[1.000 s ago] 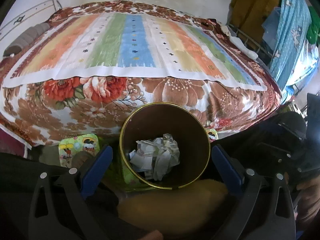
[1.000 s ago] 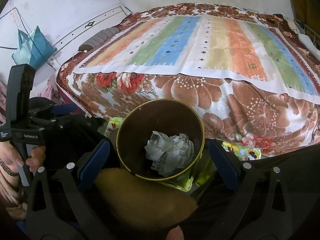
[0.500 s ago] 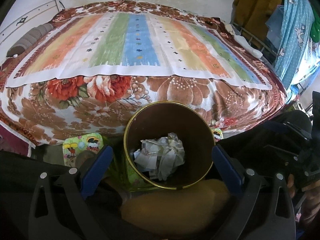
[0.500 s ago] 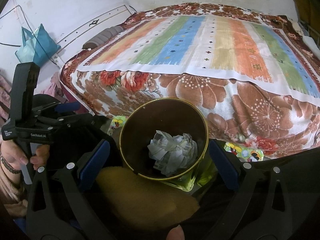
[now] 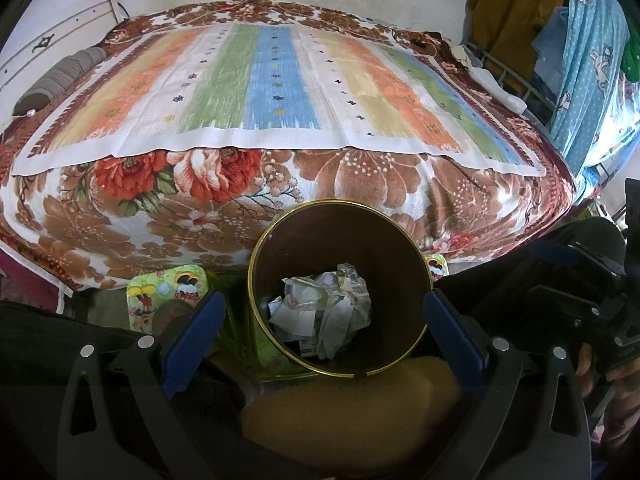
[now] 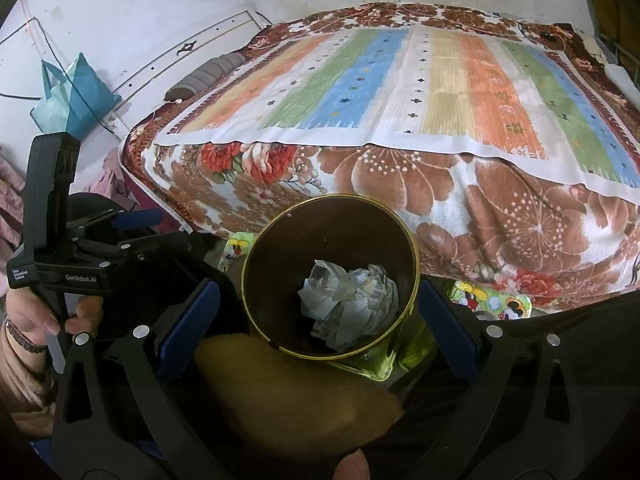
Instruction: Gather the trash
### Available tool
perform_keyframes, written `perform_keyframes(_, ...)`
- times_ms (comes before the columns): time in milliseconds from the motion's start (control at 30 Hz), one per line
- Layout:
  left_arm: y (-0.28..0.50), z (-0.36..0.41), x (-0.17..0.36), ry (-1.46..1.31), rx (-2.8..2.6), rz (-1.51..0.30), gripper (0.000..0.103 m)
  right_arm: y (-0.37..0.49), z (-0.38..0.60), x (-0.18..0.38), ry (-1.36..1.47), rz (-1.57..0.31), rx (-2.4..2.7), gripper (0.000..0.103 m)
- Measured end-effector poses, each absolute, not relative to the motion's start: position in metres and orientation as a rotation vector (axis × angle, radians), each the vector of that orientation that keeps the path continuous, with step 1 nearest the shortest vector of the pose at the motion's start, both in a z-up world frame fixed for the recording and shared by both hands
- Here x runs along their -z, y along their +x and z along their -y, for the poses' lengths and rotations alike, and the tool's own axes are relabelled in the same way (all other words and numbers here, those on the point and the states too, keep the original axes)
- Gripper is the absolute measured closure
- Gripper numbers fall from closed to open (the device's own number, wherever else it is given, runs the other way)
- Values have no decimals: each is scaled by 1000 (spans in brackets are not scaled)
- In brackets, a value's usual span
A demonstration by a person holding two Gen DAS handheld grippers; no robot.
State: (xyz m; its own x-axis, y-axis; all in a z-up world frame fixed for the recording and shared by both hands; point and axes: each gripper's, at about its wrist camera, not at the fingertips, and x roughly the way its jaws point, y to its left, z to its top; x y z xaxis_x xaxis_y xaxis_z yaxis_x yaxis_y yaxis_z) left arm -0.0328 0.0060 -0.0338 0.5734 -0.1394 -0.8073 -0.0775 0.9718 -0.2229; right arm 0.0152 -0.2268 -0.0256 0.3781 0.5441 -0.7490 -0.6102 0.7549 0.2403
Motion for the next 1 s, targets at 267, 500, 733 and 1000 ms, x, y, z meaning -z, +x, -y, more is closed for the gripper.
perform_keyframes(267,-33,-5,35,-246,36,-961,6,15,226,26,-82,-927,-740,9)
perform_keyframes(500,-33,-5,35,-244,37,-961,6,15,226,26,-82,-928,-741,9)
perform_keyframes(733,-33,-4,35,-245,35,-962,6,15,226,26,-83,-928,-741,9)
perform_keyframes(1000,-33,-4,35,-245,34,-963,6,13,225,27,-86,-930,-742,9)
